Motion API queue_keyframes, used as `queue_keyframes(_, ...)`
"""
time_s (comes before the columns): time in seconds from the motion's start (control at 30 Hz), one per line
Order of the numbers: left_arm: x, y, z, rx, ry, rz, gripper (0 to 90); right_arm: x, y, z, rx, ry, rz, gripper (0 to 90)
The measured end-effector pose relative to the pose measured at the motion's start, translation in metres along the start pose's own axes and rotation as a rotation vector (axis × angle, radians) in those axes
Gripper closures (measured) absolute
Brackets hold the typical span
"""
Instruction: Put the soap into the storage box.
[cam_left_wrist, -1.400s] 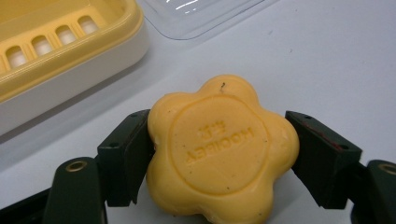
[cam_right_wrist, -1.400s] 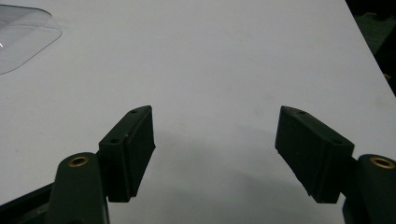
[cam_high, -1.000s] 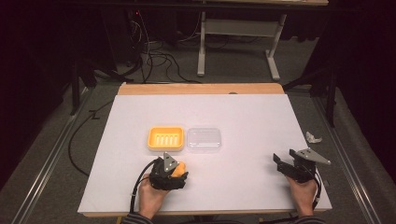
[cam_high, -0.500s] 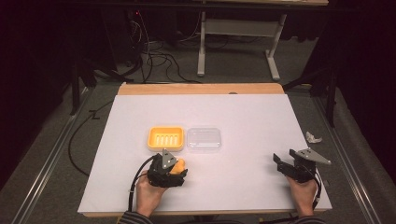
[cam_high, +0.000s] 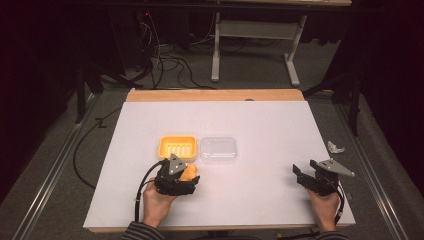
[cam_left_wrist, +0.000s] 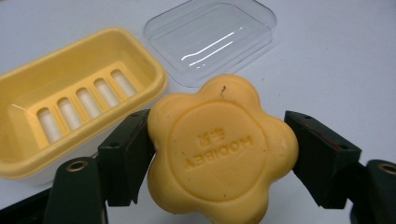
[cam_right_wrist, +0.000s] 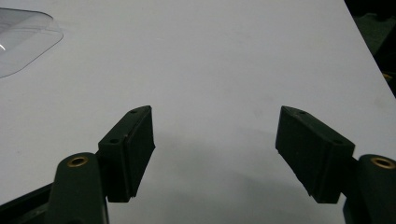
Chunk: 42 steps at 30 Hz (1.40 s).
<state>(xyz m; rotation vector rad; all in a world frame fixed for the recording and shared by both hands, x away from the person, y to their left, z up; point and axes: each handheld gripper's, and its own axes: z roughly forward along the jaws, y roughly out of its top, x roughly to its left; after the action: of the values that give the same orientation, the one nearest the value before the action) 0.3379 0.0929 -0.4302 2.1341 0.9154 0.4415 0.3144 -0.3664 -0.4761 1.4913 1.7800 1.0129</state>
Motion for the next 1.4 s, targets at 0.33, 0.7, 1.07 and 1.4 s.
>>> queue_keyframes(0.33, 0.012, 0.008, -0.005, -0.002, 0.007, -0.014, 27.3, 0.0, 0.0, 0.0, -0.005, 0.001, -0.003, 28.3)
queue_keyframes(0.7, 0.028, 0.02, -0.008, -0.009, 0.028, -0.031, 27.4, -0.001, 0.0, -0.001, -0.009, 0.0, 0.001, 28.2)
queue_keyframes(1.07, 0.044, 0.03, -0.007, -0.011, 0.051, -0.045, 27.4, -0.001, 0.0, -0.001, -0.01, 0.0, 0.003, 28.2)
queue_keyframes(1.4, 0.06, 0.03, 0.001, -0.004, 0.077, -0.077, 27.4, 0.0, 0.0, -0.001, -0.01, 0.0, 0.003, 28.2)
